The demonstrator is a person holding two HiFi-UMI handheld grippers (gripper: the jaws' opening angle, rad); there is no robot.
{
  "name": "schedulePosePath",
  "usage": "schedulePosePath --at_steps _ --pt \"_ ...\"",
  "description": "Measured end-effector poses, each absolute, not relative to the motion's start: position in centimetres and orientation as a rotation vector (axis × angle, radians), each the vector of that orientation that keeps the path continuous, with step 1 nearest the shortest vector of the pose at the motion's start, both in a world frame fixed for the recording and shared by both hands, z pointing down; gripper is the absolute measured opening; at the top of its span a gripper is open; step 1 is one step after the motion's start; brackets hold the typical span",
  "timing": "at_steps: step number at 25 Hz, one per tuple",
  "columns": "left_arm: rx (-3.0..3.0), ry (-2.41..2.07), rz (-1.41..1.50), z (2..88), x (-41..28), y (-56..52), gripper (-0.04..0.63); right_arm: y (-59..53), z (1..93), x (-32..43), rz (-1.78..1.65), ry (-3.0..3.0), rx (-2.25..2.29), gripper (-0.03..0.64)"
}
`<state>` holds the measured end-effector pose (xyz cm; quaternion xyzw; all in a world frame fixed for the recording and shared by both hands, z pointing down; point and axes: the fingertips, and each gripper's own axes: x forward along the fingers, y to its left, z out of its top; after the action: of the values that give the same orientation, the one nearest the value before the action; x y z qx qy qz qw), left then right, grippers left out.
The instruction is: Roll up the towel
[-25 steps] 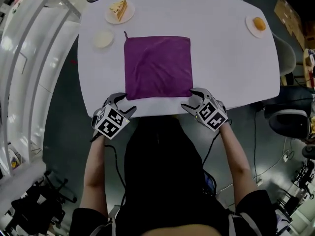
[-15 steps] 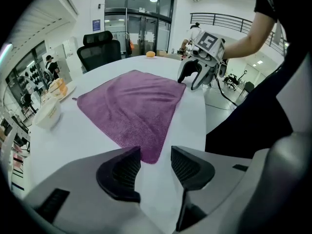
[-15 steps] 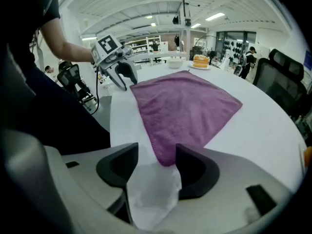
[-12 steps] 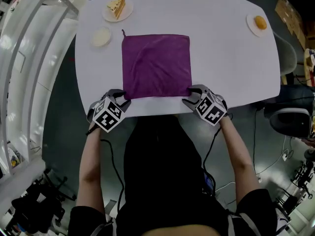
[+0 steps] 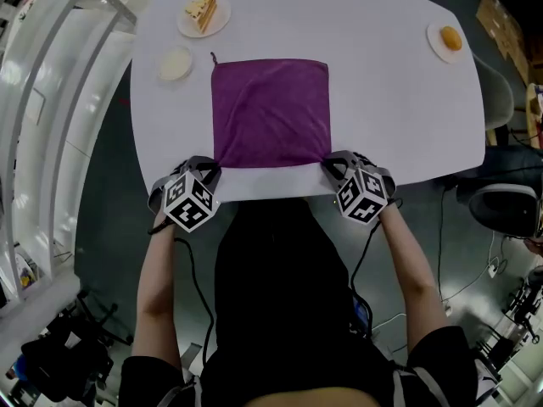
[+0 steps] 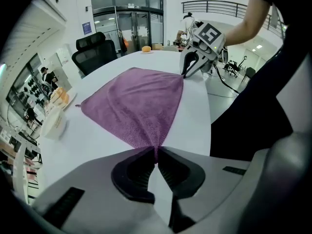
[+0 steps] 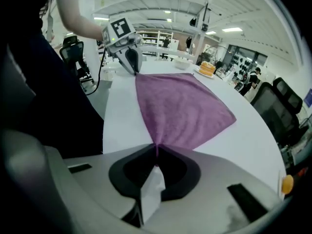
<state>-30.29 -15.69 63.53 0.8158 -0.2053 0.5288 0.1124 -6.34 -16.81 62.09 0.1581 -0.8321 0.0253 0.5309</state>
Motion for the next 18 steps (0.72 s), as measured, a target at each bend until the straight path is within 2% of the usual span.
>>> schedulePosePath --at_steps 6,13,18 --pt "2.423 -0.579 1.623 63.0 -30.7 -15.0 0.026 -16.3 61.5 -6.0 0.041 -1.985 0.36 0.023" --pt "2.406 -0.335 1.732 63.3 -29.9 -10.6 0.026 -12.7 61.8 -4.7 0.08 -1.941 0.224 0.023" --pt "2.393 -0.299 1.685 62.9 -29.3 -9.2 0.026 -11.3 61.4 -4.3 0.14 -1.957 0.213 0.023"
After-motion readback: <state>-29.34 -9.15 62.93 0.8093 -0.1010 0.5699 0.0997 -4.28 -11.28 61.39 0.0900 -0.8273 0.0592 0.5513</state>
